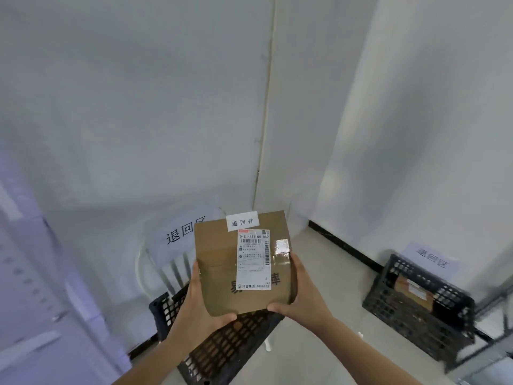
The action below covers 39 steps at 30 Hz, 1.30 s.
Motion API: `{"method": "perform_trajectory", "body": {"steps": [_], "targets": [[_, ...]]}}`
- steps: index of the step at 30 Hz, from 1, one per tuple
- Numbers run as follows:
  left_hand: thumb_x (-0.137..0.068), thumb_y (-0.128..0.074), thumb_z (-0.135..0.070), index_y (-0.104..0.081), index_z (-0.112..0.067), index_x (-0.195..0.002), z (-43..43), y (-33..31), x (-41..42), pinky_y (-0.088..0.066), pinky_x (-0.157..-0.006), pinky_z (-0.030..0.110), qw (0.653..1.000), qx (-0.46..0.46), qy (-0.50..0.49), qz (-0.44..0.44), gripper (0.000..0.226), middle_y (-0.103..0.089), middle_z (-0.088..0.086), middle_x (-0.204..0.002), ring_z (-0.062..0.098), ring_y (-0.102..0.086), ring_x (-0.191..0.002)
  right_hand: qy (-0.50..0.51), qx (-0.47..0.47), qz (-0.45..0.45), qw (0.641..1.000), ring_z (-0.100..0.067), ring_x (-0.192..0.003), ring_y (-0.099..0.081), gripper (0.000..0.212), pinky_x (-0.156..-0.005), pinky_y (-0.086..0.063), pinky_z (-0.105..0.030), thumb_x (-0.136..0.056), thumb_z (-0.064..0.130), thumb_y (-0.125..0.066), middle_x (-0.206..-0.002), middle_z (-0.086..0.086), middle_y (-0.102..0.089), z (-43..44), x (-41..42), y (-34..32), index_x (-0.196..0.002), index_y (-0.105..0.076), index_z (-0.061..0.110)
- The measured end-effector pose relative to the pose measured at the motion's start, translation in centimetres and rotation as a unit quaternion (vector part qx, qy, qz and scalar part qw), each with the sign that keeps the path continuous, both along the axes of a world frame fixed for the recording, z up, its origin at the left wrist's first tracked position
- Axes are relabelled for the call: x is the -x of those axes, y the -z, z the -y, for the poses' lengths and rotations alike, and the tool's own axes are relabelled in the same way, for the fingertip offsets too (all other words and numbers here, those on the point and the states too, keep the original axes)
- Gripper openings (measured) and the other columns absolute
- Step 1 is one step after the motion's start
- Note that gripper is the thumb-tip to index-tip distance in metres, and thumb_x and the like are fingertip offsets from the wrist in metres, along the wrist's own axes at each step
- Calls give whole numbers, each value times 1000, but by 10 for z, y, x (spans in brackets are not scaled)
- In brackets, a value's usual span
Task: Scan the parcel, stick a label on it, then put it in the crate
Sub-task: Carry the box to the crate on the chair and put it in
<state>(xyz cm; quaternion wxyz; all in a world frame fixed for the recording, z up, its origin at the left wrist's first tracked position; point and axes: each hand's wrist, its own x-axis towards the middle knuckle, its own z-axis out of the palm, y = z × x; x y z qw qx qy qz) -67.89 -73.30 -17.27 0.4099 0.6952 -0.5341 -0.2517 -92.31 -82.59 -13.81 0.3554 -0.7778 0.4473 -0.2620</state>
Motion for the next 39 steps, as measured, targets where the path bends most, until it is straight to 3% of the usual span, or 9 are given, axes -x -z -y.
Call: {"method": "perform_trajectory", "body": {"steps": [7, 11, 13, 17, 22, 27, 39], "targets": [[-45, -87, -55, 28, -46, -143, 27, 41, 14, -35, -113, 45, 991, -52, -120, -29, 151, -14, -8, -158, 14, -29, -139, -129, -41, -57, 989, 0, -137, -33, 126, -115, -34, -38, -53, 45, -86, -147, 23, -34, 86, -27, 40, -149, -4, 42], [-47, -86, -56, 27, -46, -143, 45, 65, 30, -41, -107, 36, 979, -79, -181, -49, 148, -15, -10, -156, 6, -32, -129, -196, -63, -101, 973, 9, -131, -29, 132, -112, -32, -30, -51, 50, -83, -148, 27, -29, 133, -36, 64, -146, 9, 50], [-46, -83, -59, 31, -49, -140, 54, 80, 40, -43, -104, 35, 970, -103, -212, -52, 149, -12, -10, -158, 4, -33, -128, -227, -75, -117, 964, 19, -126, -28, 132, -110, -32, -26, -51, 51, -82, -143, 37, -26, 153, -38, 80, -140, 13, 60], [-45, -81, -62, 38, -53, -132, 65, 121, 55, -42, -109, 39, 955, -145, -250, -67, 148, -3, -8, -162, 15, -33, -139, -265, -109, -163, 944, -2, -135, -31, 136, -115, -32, -35, -55, 44, -86, -154, 15, -26, 178, -40, 121, -150, 11, 39], [-48, -84, -55, 39, -59, -125, 74, 179, 61, -34, -113, 39, 944, -181, -256, -99, 145, 5, -8, -162, 16, -22, -144, -275, -134, -202, 930, -9, -138, -32, 136, -114, -35, -39, -56, 41, -87, -154, 8, -25, 190, -43, 187, -151, 9, 34], [-54, -89, -41, 31, -38, -144, 81, 227, 57, -33, -115, 46, 928, -222, -273, -122, 150, 16, -8, -161, 19, -15, -147, -276, -137, -237, 921, -12, -140, -31, 135, -110, -37, -38, -58, 43, -87, -159, 6, -17, 196, -57, 244, -150, 10, 36], [-53, -90, -41, 34, -38, -142, 95, 309, 28, -37, -113, 43, 914, -281, -272, -105, 152, 16, 1, -162, 24, -21, -146, -272, -165, -242, 916, -16, -143, -27, 140, -113, -31, -41, -56, 38, -91, -160, 2, -12, 205, -89, 327, -151, 11, 31]]}}
